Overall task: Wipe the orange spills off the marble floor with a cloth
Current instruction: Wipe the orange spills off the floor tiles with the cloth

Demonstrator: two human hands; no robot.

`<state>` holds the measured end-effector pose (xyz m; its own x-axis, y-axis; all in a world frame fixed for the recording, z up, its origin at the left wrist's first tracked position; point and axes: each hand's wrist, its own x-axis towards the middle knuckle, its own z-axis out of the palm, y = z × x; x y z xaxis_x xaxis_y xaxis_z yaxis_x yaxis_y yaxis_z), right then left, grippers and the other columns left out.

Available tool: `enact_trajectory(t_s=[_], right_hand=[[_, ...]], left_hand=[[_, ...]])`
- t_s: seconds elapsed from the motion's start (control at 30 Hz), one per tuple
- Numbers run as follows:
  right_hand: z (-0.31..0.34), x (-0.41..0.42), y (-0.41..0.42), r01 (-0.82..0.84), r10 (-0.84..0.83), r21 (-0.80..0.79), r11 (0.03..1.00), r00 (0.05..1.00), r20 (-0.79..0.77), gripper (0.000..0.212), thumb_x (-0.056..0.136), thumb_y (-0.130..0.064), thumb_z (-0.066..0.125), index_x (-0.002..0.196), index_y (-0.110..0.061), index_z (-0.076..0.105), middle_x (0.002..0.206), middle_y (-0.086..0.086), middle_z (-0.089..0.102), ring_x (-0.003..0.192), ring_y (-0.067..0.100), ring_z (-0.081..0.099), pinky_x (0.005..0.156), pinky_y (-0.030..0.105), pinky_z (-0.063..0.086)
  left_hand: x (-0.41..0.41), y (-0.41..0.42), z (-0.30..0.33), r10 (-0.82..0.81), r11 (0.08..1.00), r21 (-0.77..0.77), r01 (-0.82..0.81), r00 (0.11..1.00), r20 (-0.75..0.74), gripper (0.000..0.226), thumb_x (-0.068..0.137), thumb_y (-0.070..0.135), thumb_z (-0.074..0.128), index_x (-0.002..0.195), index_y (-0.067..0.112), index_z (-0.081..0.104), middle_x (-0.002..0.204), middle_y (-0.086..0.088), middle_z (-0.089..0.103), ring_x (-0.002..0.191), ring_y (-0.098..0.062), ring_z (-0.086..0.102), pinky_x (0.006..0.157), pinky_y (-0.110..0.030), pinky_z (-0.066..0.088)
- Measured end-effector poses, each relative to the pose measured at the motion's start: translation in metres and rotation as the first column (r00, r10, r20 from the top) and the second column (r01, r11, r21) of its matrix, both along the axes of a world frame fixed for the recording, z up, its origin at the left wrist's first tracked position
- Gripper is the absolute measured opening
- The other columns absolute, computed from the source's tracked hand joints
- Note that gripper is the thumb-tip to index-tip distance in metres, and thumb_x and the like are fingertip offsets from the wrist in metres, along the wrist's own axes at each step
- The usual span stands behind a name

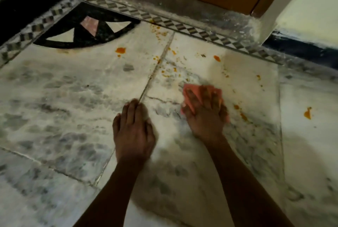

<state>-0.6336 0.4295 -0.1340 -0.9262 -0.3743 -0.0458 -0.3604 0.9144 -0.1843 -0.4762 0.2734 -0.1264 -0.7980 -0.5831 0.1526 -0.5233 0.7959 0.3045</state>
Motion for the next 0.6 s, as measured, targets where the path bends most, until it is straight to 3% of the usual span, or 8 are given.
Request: enact_trajectory(t_s=[0.1,0.27,0.37,0.5,0.6], right_hand=[[-0.001,-0.022,-0.045,0.037,-0.037,-0.068,0.997,0.999,0.003,0.064,0.096,-0.066,0.032,0.159,-0.055,0.026,0.177,-0.002,0.012,0.161,0.042,0.005,0.123,0.069,0.007],[0.005,0.040,0.015,-0.302,0.298,-0.033,0.953,0.950,-0.099,0.058,0.100,-0.065,0.037,0.157,-0.058,0.028,0.174,-0.009,0.020,0.162,0.028,0.015,0.125,0.059,0.017],[0.000,0.023,0.069,-0.173,0.173,-0.016,0.985,0.985,-0.002,0.060,0.098,-0.072,0.025,0.157,-0.062,0.020,0.176,-0.010,0.009,0.163,0.029,0.003,0.125,0.059,0.011],[0.001,-0.056,0.032,0.180,-0.180,-0.062,0.982,0.984,0.008,0.064,0.095,-0.070,0.029,0.158,-0.055,0.031,0.175,0.000,0.019,0.161,0.041,0.008,0.123,0.069,0.009],[0.000,-0.034,0.007,0.035,-0.037,-0.073,0.997,0.999,-0.024,0.059,0.099,-0.062,0.042,0.156,-0.053,0.036,0.174,-0.003,0.025,0.161,0.037,0.017,0.123,0.069,0.013]], left_hand=[[0.000,-0.001,0.001,0.020,1.000,0.014,-0.020,1.000,-0.003,0.060,0.099,0.039,0.040,0.153,0.012,0.047,0.166,-0.007,0.041,0.153,-0.030,0.039,0.119,-0.052,0.032],[-0.005,0.001,0.011,0.038,0.998,0.043,-0.038,0.999,0.014,0.062,0.098,0.040,0.040,0.152,0.012,0.049,0.166,-0.006,0.042,0.151,-0.032,0.041,0.117,-0.051,0.033],[-0.008,0.001,0.011,0.051,0.998,0.033,-0.052,0.998,0.023,0.061,0.097,0.041,0.041,0.151,0.014,0.050,0.164,-0.006,0.044,0.150,-0.031,0.041,0.115,-0.051,0.032],[-0.008,0.003,0.008,0.061,0.998,0.019,-0.061,0.997,0.042,0.061,0.095,0.040,0.043,0.150,0.014,0.050,0.164,-0.005,0.044,0.150,-0.031,0.040,0.114,-0.049,0.031],[-0.009,0.000,0.009,0.069,0.997,0.017,-0.070,0.996,0.052,0.062,0.094,0.038,0.044,0.150,0.013,0.051,0.163,-0.006,0.045,0.149,-0.031,0.041,0.113,-0.051,0.032]])
